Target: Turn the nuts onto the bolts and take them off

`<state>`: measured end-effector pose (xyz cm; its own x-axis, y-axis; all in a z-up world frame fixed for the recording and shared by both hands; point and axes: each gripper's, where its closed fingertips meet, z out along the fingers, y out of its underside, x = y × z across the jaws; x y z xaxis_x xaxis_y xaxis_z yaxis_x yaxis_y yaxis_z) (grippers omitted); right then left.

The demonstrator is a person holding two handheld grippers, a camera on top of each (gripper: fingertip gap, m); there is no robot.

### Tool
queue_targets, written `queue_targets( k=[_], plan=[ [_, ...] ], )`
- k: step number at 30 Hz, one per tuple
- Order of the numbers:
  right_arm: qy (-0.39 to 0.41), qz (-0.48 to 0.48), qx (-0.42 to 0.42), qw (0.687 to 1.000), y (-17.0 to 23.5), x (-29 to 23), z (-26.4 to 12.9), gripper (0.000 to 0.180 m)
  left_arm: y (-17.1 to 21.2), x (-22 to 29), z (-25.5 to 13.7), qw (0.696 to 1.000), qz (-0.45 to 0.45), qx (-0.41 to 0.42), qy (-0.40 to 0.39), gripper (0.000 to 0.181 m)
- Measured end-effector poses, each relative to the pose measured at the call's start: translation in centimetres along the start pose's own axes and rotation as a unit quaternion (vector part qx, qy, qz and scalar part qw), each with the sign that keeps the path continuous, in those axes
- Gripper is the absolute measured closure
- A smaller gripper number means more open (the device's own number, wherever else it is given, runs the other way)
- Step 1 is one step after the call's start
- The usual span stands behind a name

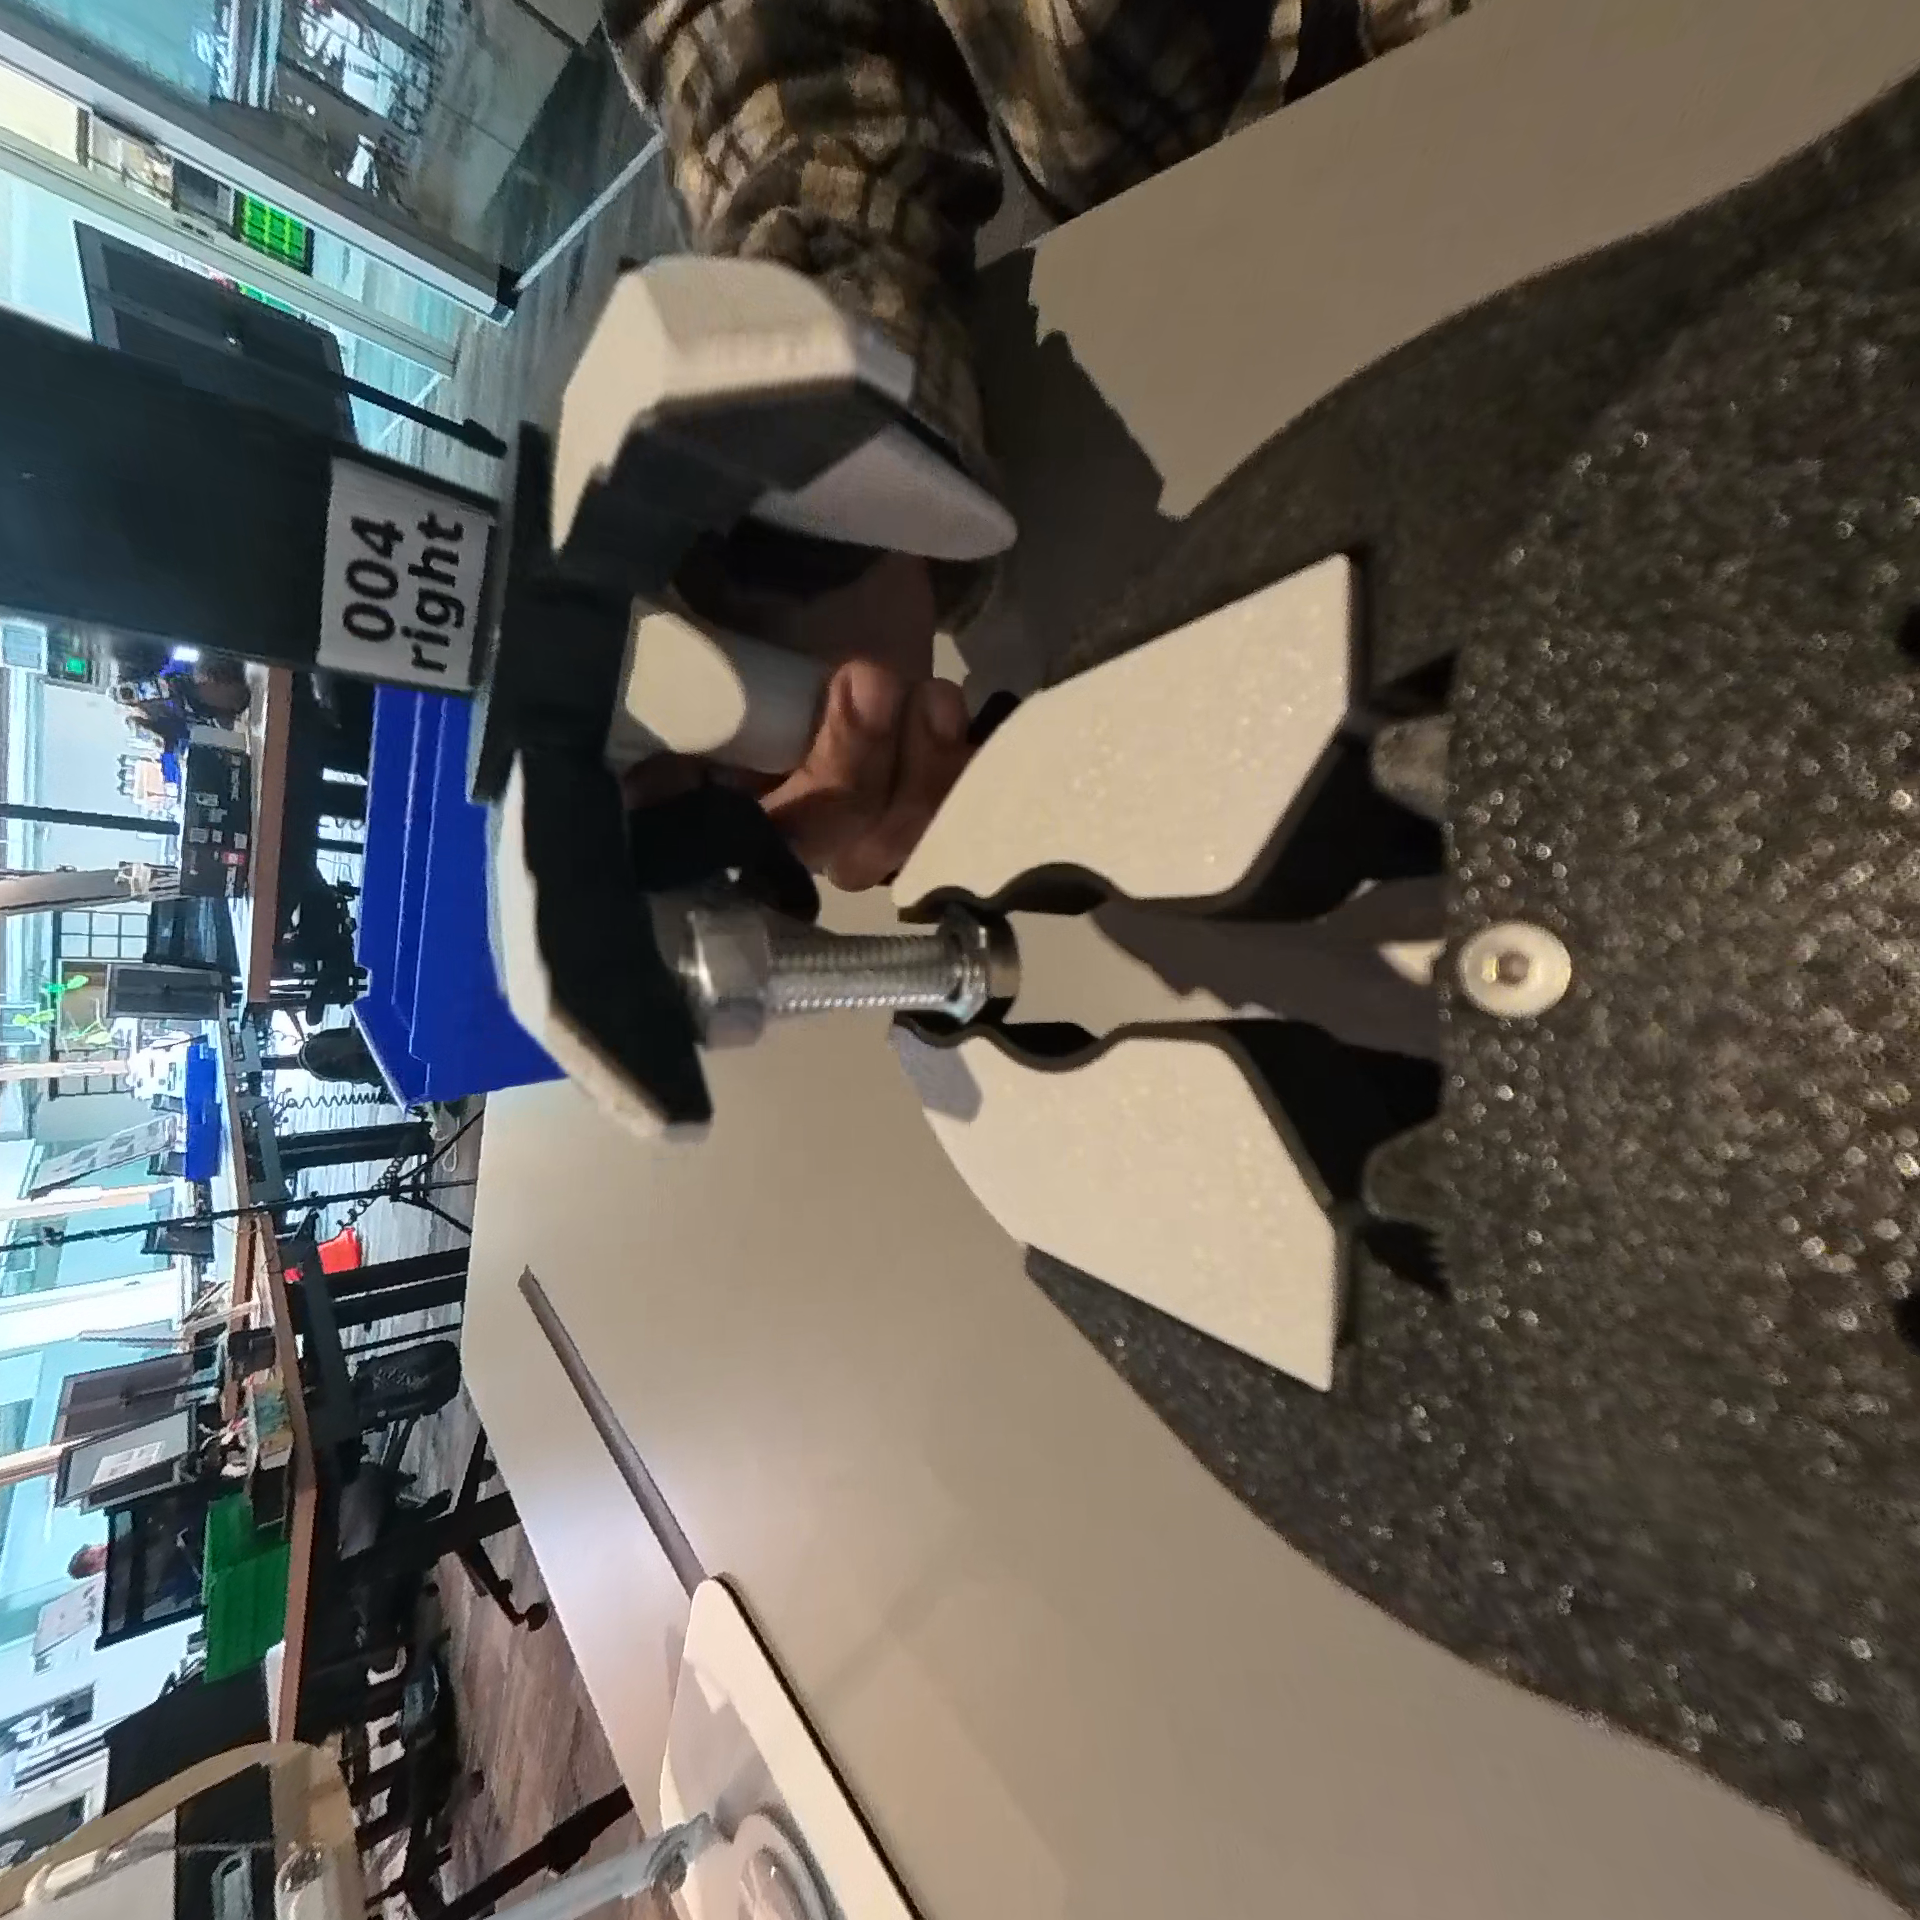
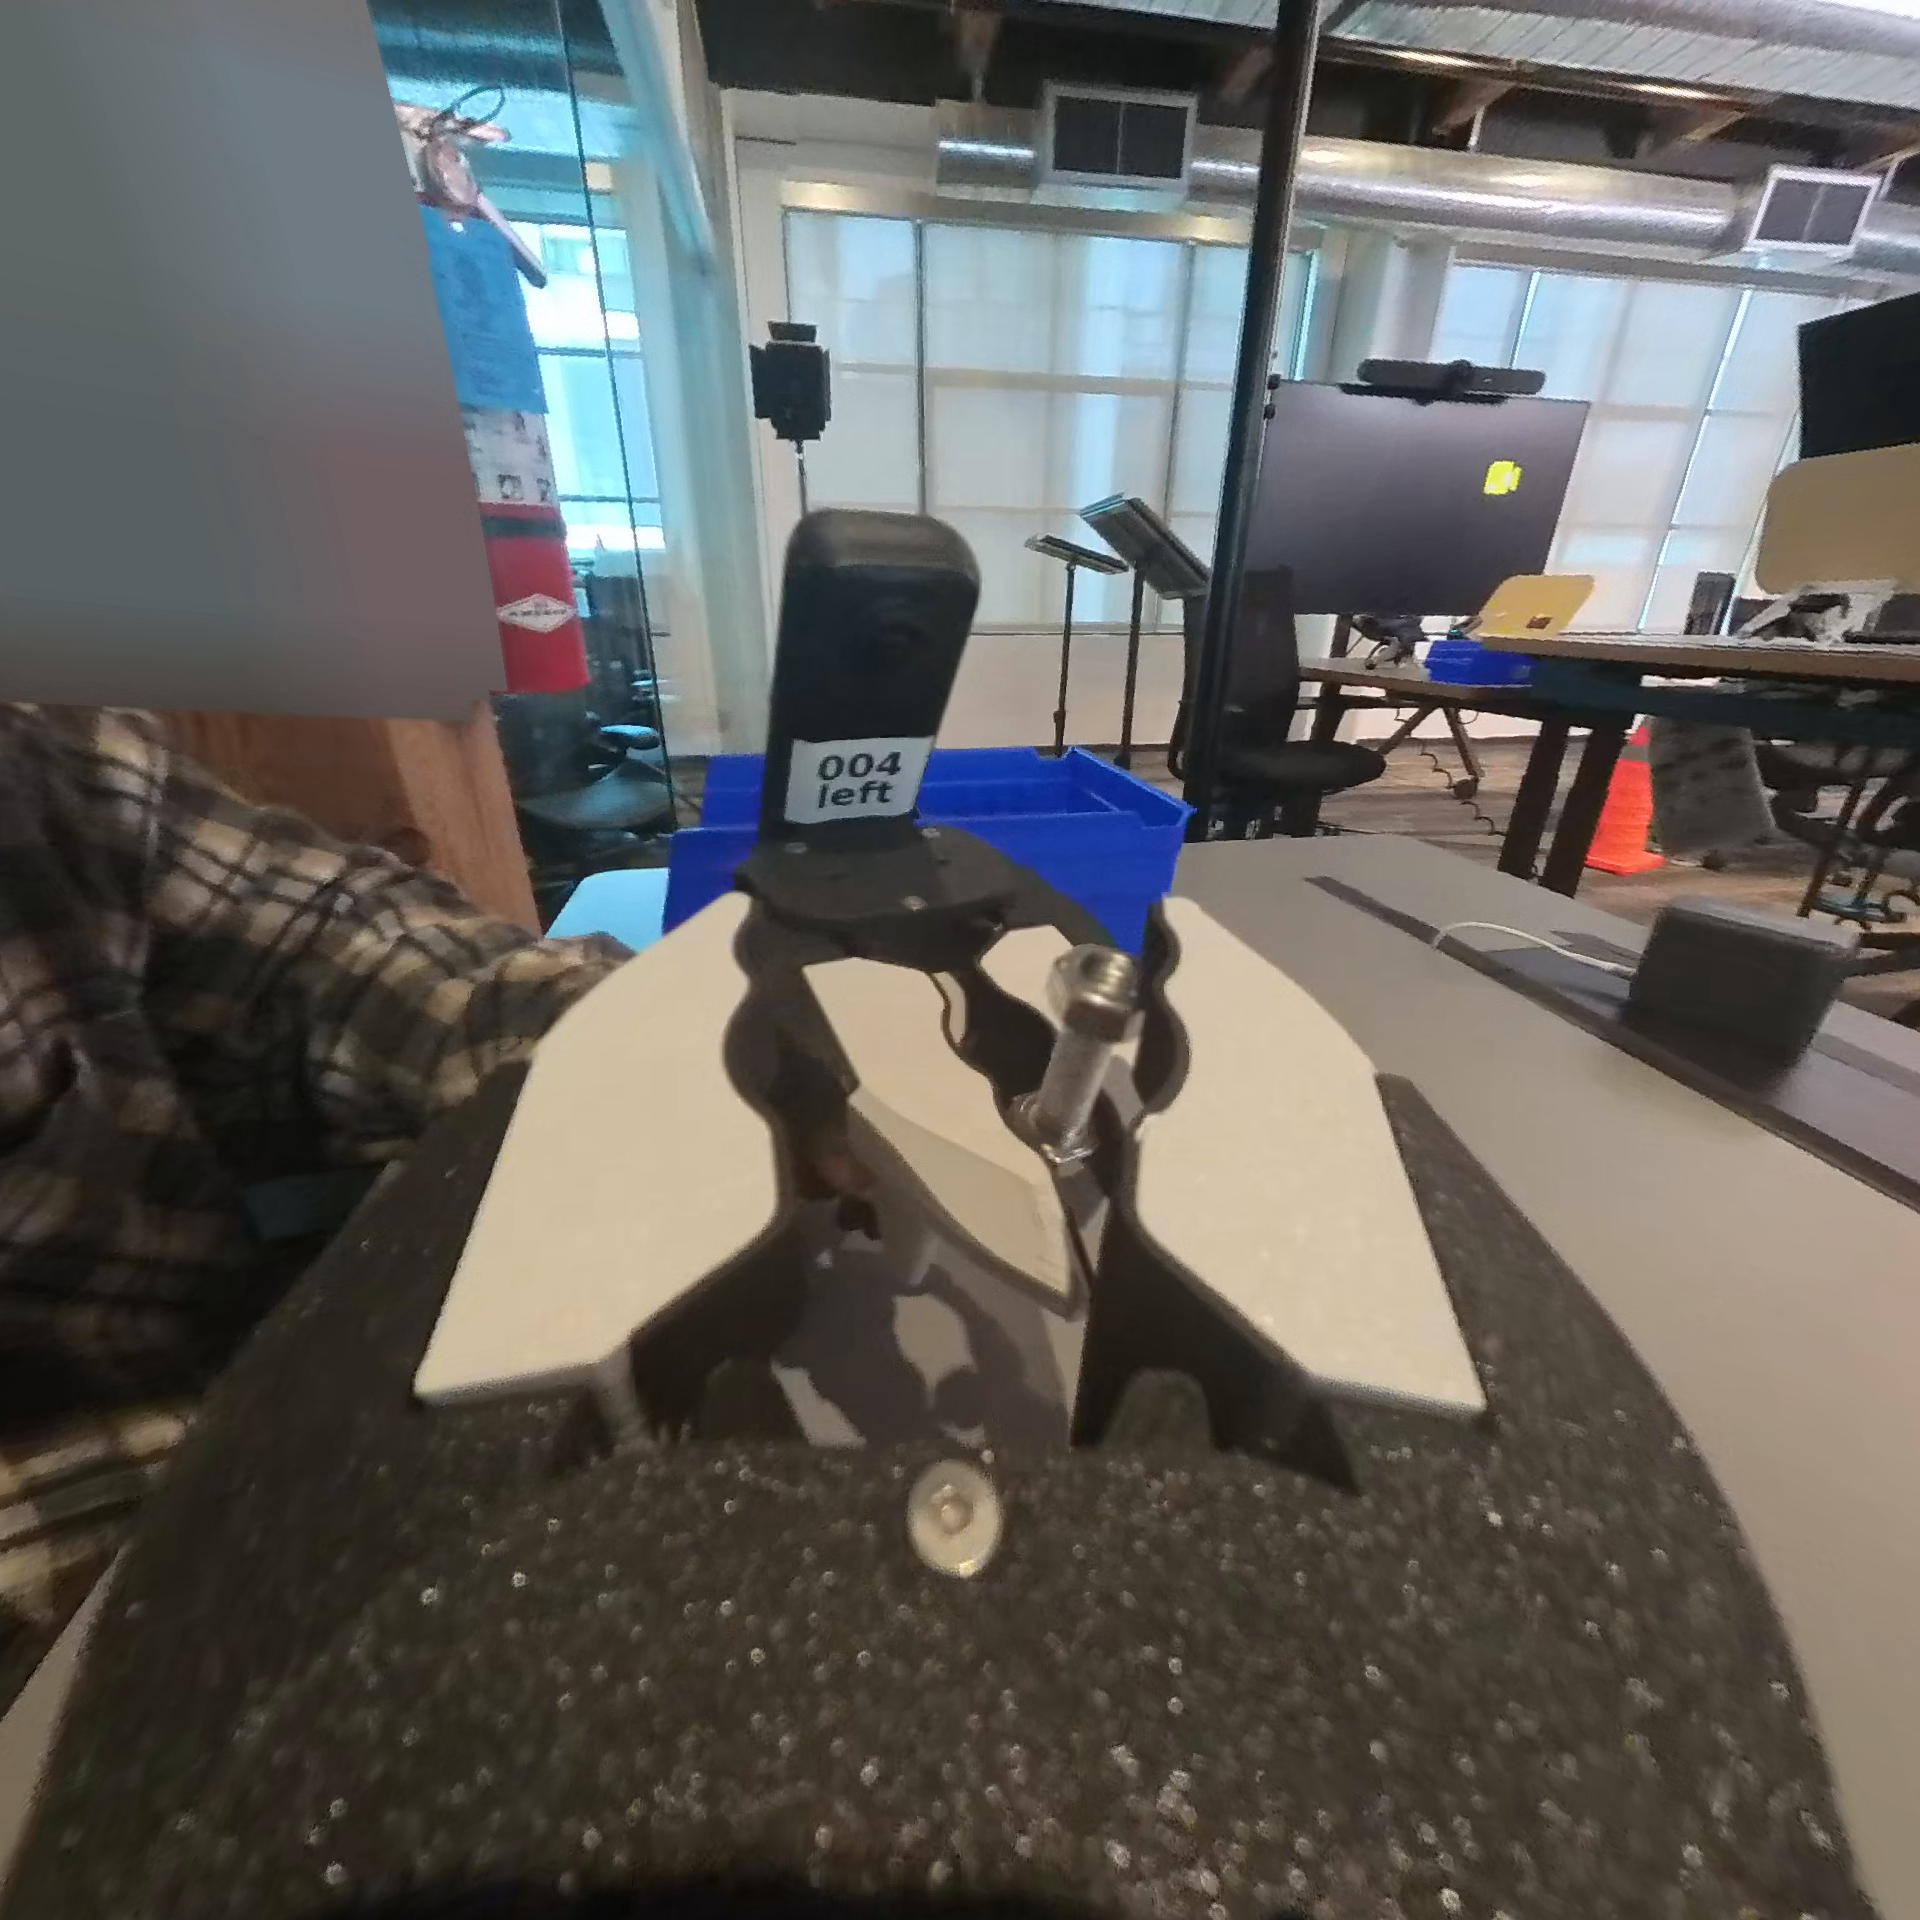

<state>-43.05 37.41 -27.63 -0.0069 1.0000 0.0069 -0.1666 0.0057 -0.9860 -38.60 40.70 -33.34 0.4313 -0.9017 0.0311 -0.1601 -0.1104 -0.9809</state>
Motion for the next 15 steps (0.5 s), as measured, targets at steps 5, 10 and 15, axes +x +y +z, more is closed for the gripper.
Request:
queue_targets(
  k=[5, 10, 15],
  plan=[
    [0.005, -0.012, -0.008, 1.000, 0.1, -0.1, 0.0, 0.112, 0.0, 0.0, 0.0, 1.000, -0.009, 0.002, 0.004, 0.166],
    [0.007, -0.012, -0.006, 1.000, -0.2, 0.1, -0.1, 0.113, -0.2, 0.0, -0.1, 1.000, -0.008, 0.007, 0.004, 0.166],
    [0.019, -0.010, 0.009, 1.000, -0.9, 0.5, -0.5, 0.113, -0.3, 0.0, -0.1, 1.000, 0.000, 0.010, 0.002, 0.166]
  ],
)
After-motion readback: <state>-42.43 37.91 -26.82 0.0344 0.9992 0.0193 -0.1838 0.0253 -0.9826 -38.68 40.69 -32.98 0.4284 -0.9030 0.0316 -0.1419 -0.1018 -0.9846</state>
